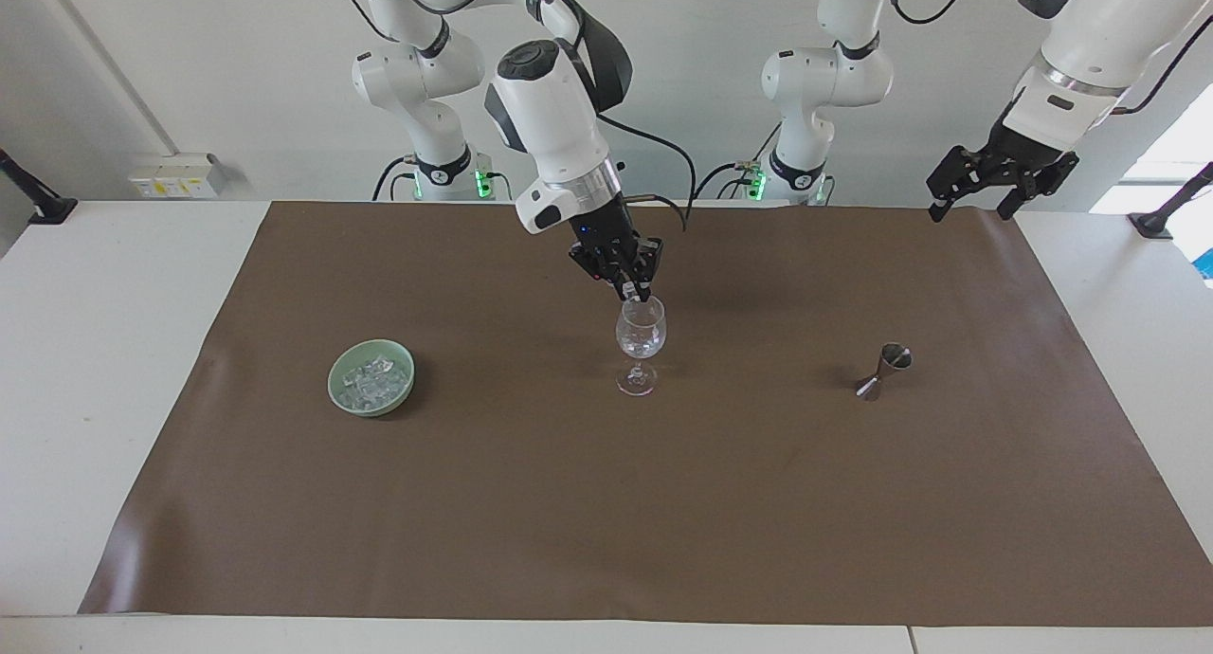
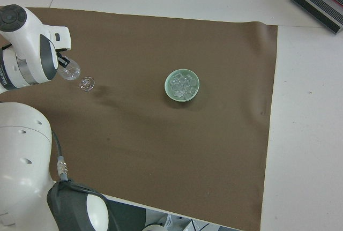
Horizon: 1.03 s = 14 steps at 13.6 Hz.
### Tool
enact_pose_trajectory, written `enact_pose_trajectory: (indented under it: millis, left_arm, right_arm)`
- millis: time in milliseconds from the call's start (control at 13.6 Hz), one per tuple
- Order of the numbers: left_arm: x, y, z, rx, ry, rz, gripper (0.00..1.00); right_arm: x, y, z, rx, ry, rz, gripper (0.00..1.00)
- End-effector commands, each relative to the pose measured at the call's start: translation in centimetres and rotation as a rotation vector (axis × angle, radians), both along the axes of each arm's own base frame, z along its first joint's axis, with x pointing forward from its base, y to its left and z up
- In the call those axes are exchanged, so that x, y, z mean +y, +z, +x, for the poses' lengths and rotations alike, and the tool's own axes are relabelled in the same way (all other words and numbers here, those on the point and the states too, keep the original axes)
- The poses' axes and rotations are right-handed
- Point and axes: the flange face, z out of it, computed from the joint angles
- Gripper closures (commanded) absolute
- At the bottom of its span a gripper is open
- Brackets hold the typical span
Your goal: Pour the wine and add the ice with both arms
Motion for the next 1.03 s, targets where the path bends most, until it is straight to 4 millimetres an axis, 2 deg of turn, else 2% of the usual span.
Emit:
enact_pose_trajectory:
  millis: [0,368,441,956]
  left_arm:
    - [0.4,0.4,-0.6,-0.009,-0.013,0.019,0.0]
    - [0.5,0.2,-0.8,0.003,-0.024,0.02,0.0]
    - [0.5,0.1,-0.8,0.004,-0.024,0.02,0.0]
    - [1.0,0.3,-1.1,0.001,-0.018,0.021,0.0]
  right_arm:
    - [0.1,0.1,-1.0,-0.008,-0.014,0.007,1.0]
    - [0.3,0.0,-0.5,-0.033,-0.016,0.019,1.0]
    - [0.6,0.3,-0.3,-0.058,-0.021,0.035,0.96]
    - [1.2,-1.0,-0.7,-0.047,-0.01,0.028,0.86]
